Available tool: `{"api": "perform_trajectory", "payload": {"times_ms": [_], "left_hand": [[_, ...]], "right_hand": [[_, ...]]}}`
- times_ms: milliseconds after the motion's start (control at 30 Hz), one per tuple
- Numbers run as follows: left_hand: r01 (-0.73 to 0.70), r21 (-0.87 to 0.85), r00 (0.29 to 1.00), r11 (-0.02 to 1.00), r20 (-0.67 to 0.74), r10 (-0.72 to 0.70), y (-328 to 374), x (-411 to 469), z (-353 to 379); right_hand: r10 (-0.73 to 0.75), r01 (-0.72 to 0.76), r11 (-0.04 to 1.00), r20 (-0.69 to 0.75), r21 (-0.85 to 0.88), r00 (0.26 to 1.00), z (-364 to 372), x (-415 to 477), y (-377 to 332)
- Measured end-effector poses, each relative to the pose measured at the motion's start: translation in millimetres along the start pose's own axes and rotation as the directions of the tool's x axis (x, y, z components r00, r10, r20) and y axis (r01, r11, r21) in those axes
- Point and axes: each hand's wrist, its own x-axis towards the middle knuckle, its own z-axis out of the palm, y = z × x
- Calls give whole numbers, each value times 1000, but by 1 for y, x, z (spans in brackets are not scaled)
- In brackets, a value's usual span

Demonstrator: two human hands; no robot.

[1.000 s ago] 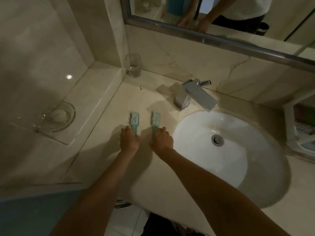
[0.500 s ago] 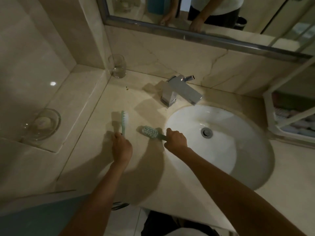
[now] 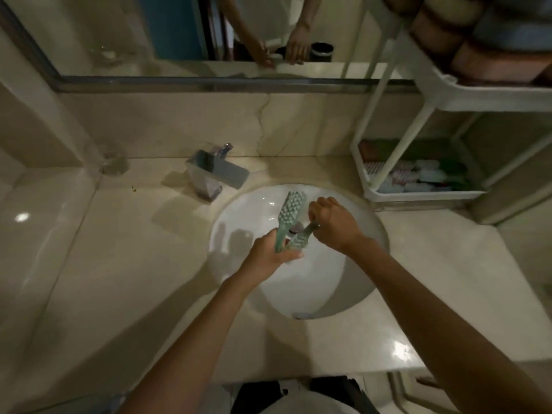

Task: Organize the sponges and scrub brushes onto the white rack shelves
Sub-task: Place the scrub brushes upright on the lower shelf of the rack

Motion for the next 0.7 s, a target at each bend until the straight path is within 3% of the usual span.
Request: {"api": "perform_trajectory", "payload": {"times_ms": [100,167,233,300,367,500,700], "left_hand": [[11,-77,996,997,88,-4,27,15,42],[18,-172,998,985,69,-7,42,26,70],[25,-257,999,966,35,-16,56,39,98],[25,-298,999,954,33,-16,72,50,125],[25,-335,999,942,52,-8,88,61,152],[46,-500,999,865,14,-46,117,80,201],[44,-567,999,823,20,-40,151,111,246]], "right_hand": [[0,-1,1000,-49,-10,999,-9,-14,46],[6,16,991,-165,135,986,-11,-28,77],[148,-21,921,-298,390,943,-13,-43,104],[372,-109,792,-333,600,867,-14,-59,130],[522,-161,651,-283,742,805,-14,-73,154],[681,-155,482,-257,862,686,-13,-90,199],[653,-163,98,60,982,755,-25,-77,244]]}}
